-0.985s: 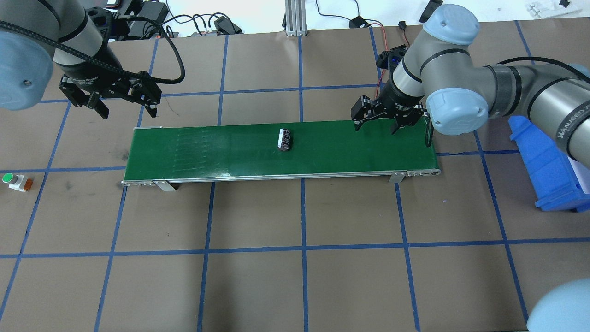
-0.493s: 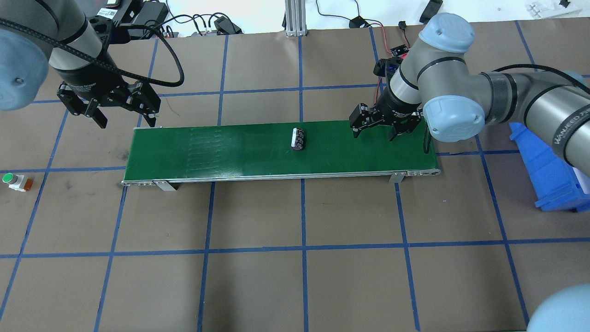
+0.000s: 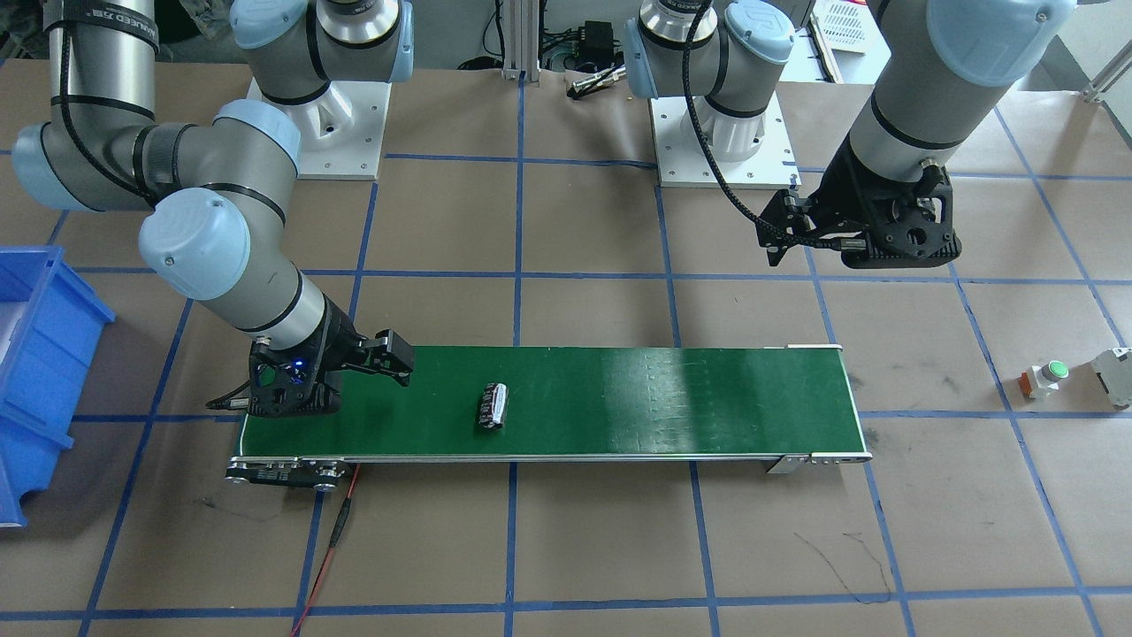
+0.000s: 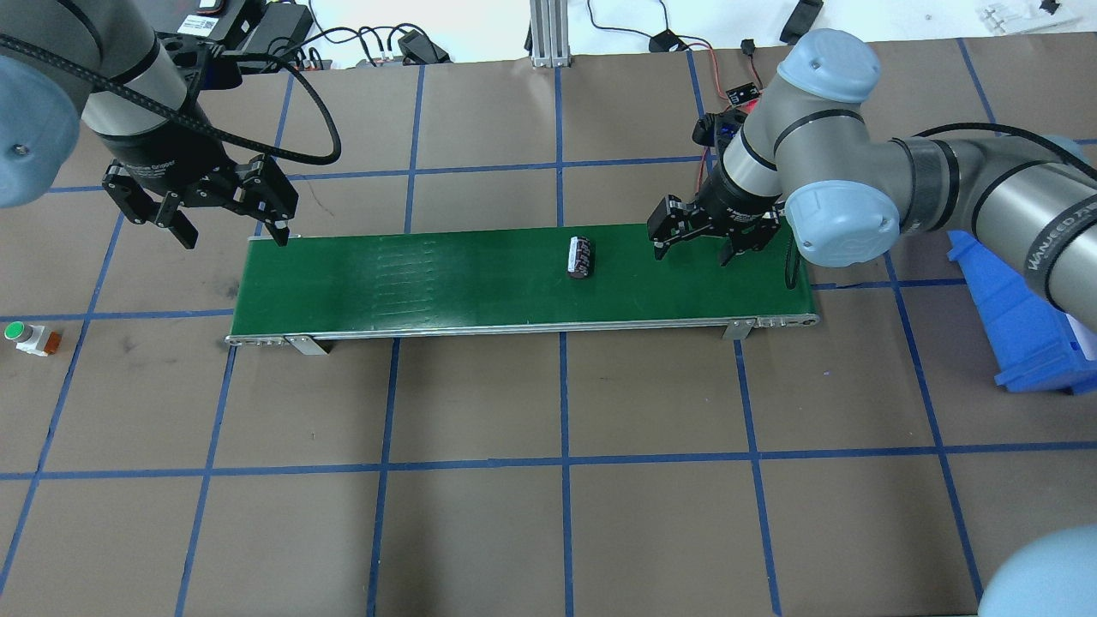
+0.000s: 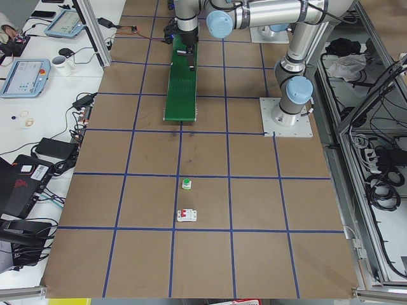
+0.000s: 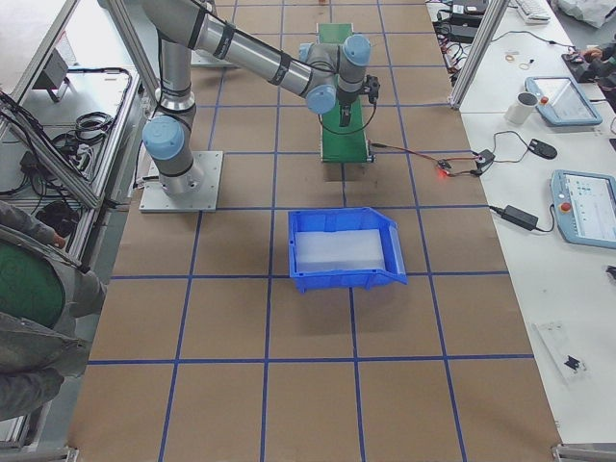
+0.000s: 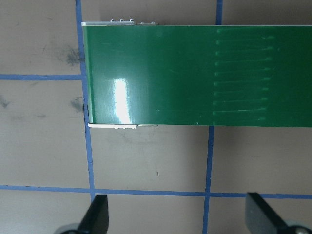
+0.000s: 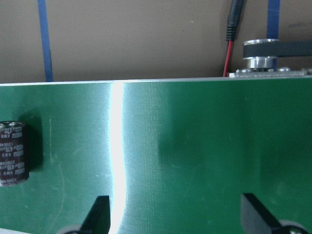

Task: Move capacitor from left to right
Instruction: 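Grasp the capacitor riding on the belt with the right gripper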

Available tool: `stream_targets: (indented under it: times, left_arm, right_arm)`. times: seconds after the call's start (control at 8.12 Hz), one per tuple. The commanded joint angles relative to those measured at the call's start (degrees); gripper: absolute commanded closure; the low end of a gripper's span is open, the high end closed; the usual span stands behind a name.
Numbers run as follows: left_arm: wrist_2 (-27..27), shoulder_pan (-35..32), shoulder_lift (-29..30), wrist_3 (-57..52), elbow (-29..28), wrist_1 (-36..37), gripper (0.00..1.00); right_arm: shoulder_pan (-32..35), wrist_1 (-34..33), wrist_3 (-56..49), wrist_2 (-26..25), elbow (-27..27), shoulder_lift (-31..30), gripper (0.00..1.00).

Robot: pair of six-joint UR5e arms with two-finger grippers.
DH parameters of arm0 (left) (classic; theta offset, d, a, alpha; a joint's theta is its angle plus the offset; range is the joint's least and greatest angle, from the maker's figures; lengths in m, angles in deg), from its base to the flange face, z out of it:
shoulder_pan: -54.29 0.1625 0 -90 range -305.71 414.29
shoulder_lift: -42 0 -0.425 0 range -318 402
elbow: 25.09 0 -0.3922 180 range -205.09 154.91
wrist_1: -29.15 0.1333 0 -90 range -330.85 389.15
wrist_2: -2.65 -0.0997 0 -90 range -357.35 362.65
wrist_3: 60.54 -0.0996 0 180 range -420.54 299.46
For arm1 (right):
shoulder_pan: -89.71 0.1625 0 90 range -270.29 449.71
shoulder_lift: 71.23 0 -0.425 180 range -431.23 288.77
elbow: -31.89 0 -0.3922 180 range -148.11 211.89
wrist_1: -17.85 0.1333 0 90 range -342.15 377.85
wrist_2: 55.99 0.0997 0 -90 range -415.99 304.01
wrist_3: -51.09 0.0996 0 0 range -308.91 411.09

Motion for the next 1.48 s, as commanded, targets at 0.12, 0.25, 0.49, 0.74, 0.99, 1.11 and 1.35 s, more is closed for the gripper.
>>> stream_targets:
  times: [0.12,0.25,0.49,0.74,0.99,1.11,1.35]
  left_arm:
    - [0.08,-0.01,-0.03,0.01,0.01,-0.10,0.00]
    - [0.17,-0.01,-0.03,0.01,0.01,-0.02,0.00]
    - [0.08,-0.01,-0.12,0.01,0.01,-0.10,0.00]
    - [0.17,-0.01,-0.12,0.09,0.01,-0.10,0.00]
    - [0.08,-0.01,-0.12,0.18,-0.08,-0.02,0.00]
    - [0.08,-0.01,-0.12,0.18,-0.08,-0.10,0.00]
    - [0.08,0.07,-0.12,0.18,-0.08,-0.02,0.00]
  right_arm:
    - [0.00,-0.09,0.00,0.32,0.01,0.09,0.11]
    - [0.00,-0.09,0.00,0.23,0.01,0.09,0.12]
    - [0.00,-0.09,0.09,0.32,0.01,0.09,0.11]
    - [0.00,-0.09,0.09,0.32,0.01,0.18,0.11]
    - [0.00,-0.35,0.00,0.15,0.01,0.70,0.11]
    - [0.00,-0.53,0.09,0.41,0.28,1.31,0.11]
    - [0.00,-2.97,0.18,0.32,0.89,1.67,0.06]
